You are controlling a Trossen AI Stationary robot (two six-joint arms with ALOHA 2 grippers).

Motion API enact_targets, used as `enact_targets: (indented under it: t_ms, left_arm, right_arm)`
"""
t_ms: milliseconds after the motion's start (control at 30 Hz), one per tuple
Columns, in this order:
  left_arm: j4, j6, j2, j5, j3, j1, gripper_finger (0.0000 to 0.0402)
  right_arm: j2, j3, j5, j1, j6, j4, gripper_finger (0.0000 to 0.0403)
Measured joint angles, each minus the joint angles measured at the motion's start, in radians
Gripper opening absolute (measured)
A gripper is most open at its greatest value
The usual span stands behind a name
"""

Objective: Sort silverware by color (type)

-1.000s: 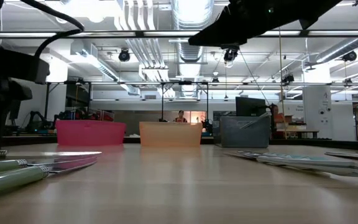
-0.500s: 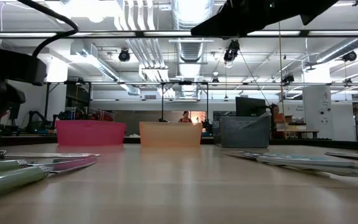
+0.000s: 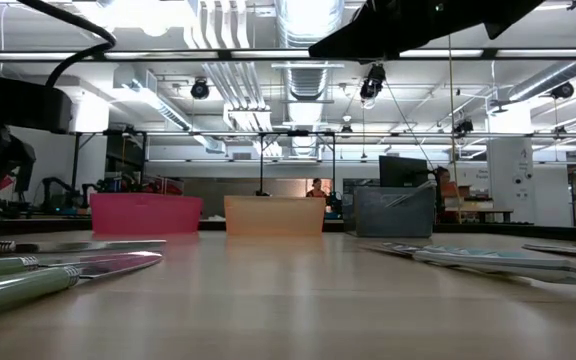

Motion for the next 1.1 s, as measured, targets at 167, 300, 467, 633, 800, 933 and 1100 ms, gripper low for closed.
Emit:
enact_targets:
  t_ms: [167, 300, 467, 633, 800, 933, 1100]
  left_arm:
    - [-0.070, -0.009, -0.020, -0.082, 0.026, -0.032, 0.0018]
    - [-0.073, -0.019, -0.062, -0.100, 0.037, -0.035, 0.0001]
    - [-0.072, -0.010, -0.112, -0.136, 0.038, -0.035, 0.0005]
    - [-0.076, 0.001, -0.137, -0.144, 0.038, -0.036, 0.0004]
    - [-0.078, 0.004, -0.136, -0.143, 0.038, -0.036, 0.0002]
    - [-0.053, 0.035, -0.139, -0.141, 0.037, -0.034, 0.0001]
    - [-0.036, 0.069, -0.147, -0.090, 0.037, 0.005, 0.0001]
  right_arm:
    - [0.000, 0.000, 0.001, 0.000, 0.002, -0.011, 0.0009]
    - [0.000, 0.000, 0.003, 0.000, 0.002, -0.015, 0.0009]
    - [0.000, 0.000, 0.003, 0.000, 0.003, -0.016, 0.0009]
    - [0.000, 0.000, 0.003, 0.000, 0.007, -0.022, 0.0009]
    - [0.000, 0.000, 0.003, -0.002, 0.013, -0.024, 0.0009]
    - [0.000, 0.000, 0.003, -0.002, 0.015, -0.026, 0.0009]
    - [0.000, 0.000, 0.003, -0.002, 0.018, -0.026, 0.0009]
